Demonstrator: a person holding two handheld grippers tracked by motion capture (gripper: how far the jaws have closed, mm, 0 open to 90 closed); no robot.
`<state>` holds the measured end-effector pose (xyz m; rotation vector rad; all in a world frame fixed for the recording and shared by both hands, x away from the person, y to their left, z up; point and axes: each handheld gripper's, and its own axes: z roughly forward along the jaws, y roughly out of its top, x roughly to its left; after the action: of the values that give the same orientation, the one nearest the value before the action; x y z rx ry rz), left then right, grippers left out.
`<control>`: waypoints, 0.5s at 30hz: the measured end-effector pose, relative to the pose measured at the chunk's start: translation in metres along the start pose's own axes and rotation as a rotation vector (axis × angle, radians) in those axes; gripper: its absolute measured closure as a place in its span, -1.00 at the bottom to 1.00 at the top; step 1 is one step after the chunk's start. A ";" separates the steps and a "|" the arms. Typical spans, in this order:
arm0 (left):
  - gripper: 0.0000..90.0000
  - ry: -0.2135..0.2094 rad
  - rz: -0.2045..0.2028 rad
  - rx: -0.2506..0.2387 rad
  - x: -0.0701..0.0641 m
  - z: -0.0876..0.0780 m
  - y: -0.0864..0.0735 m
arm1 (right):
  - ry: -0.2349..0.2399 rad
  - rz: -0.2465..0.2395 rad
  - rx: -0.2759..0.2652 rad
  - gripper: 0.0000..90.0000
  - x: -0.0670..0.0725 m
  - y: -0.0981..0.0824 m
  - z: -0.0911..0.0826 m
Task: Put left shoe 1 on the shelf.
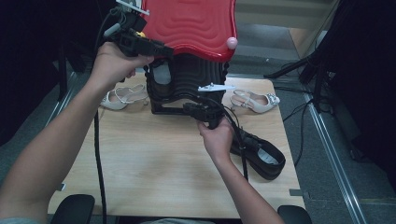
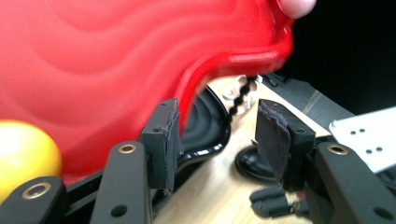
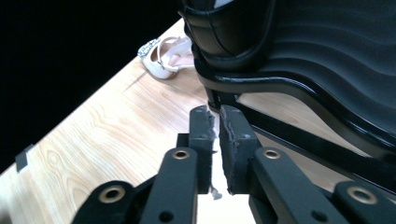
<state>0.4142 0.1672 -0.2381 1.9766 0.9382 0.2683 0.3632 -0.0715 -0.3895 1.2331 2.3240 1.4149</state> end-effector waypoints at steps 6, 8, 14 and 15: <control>0.09 -0.022 0.008 0.026 -0.002 0.005 -0.022 | 0.005 0.004 -0.001 0.77 -0.013 -0.014 -0.015; 0.09 -0.024 0.011 0.032 -0.003 0.006 -0.026 | -0.004 0.011 -0.009 0.75 -0.016 -0.017 -0.016; 0.09 -0.040 0.012 0.055 -0.007 0.013 -0.047 | -0.022 0.034 0.029 0.66 -0.029 -0.036 -0.029; 0.09 -0.045 0.007 0.059 -0.007 0.014 -0.050 | -0.022 0.034 0.029 0.66 -0.029 -0.036 -0.029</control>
<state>0.3914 0.1683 -0.2850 2.0319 0.9200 0.2015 0.3471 -0.1190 -0.4107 1.2947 2.3273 1.3756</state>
